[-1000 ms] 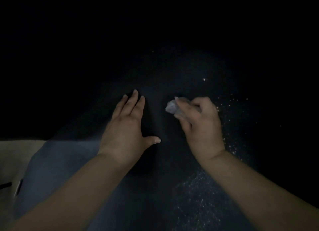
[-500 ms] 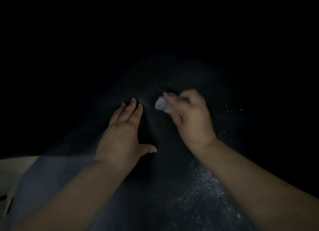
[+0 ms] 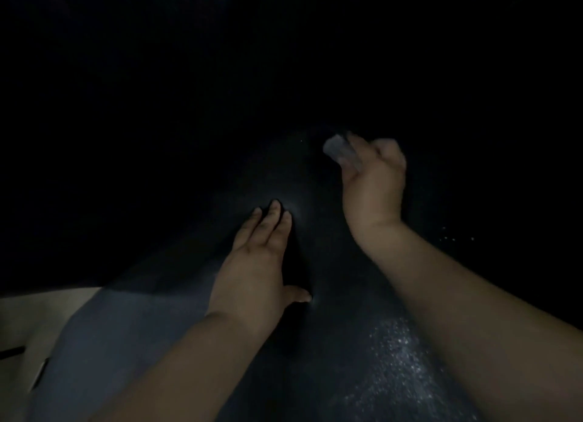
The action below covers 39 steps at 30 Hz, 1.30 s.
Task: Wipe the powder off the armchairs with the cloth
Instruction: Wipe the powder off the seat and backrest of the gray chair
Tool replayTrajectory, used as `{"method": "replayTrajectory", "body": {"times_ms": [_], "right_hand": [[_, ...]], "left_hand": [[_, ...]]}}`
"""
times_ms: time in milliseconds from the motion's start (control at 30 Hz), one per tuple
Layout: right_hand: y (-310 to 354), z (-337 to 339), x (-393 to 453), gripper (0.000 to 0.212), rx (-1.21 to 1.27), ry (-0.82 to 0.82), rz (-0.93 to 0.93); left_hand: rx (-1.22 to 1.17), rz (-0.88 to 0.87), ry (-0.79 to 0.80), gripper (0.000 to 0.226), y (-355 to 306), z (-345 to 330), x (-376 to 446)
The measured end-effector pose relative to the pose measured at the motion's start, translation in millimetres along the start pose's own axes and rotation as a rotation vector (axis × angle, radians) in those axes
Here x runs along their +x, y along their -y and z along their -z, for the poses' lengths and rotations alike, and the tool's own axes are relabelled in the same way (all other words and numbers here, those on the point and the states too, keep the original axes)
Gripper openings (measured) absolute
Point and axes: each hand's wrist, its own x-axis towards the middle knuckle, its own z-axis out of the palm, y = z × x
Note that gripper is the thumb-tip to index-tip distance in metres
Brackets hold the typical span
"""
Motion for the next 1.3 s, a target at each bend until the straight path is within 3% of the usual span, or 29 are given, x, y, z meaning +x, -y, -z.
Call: {"method": "replayTrajectory", "body": {"times_ms": [200, 300, 433, 500, 600, 667, 867, 1033, 1200, 1300], "right_hand": [[31, -28, 24, 0.023, 0.045, 0.242, 0.122], [6, -6, 13, 0.022, -0.236, 0.255, 0.343], [-8, 1, 45, 0.048, -0.102, 0.082, 0.063], [2, -12, 55, 0.048, -0.031, 0.133, -0.059], [10, -22, 20, 0.036, 0.002, 0.27, 0.133], [21, -1, -9, 0.015, 0.092, 0.344, 0.231], [-50, 69, -35, 0.032, -0.065, 0.123, 0.098], [-50, 66, -56, 0.033, -0.043, 0.121, 0.262], [-94, 102, -60, 0.029, -0.11, -0.124, -0.014], [-86, 102, -96, 0.028, -0.085, -0.082, 0.042]], "left_hand": [[0.011, -0.002, -0.026, 0.118, 2, -5, 1], [-0.023, -0.004, -0.016, 0.116, 2, -3, 1], [0.002, 0.01, -0.012, 0.117, 3, -5, 2], [0.032, 0.009, -0.016, 0.118, 3, -6, 3], [0.043, 0.003, -0.007, 0.118, 3, -6, 3], [0.023, 0.003, 0.005, 0.116, 2, -4, 0], [0.005, -0.014, -0.022, 0.101, -3, 4, -9], [0.058, -0.046, -0.057, 0.092, -19, -1, -6], [0.049, -0.096, -0.017, 0.089, -39, -9, -2], [0.061, -0.115, 0.012, 0.091, -51, -17, 3]]}}
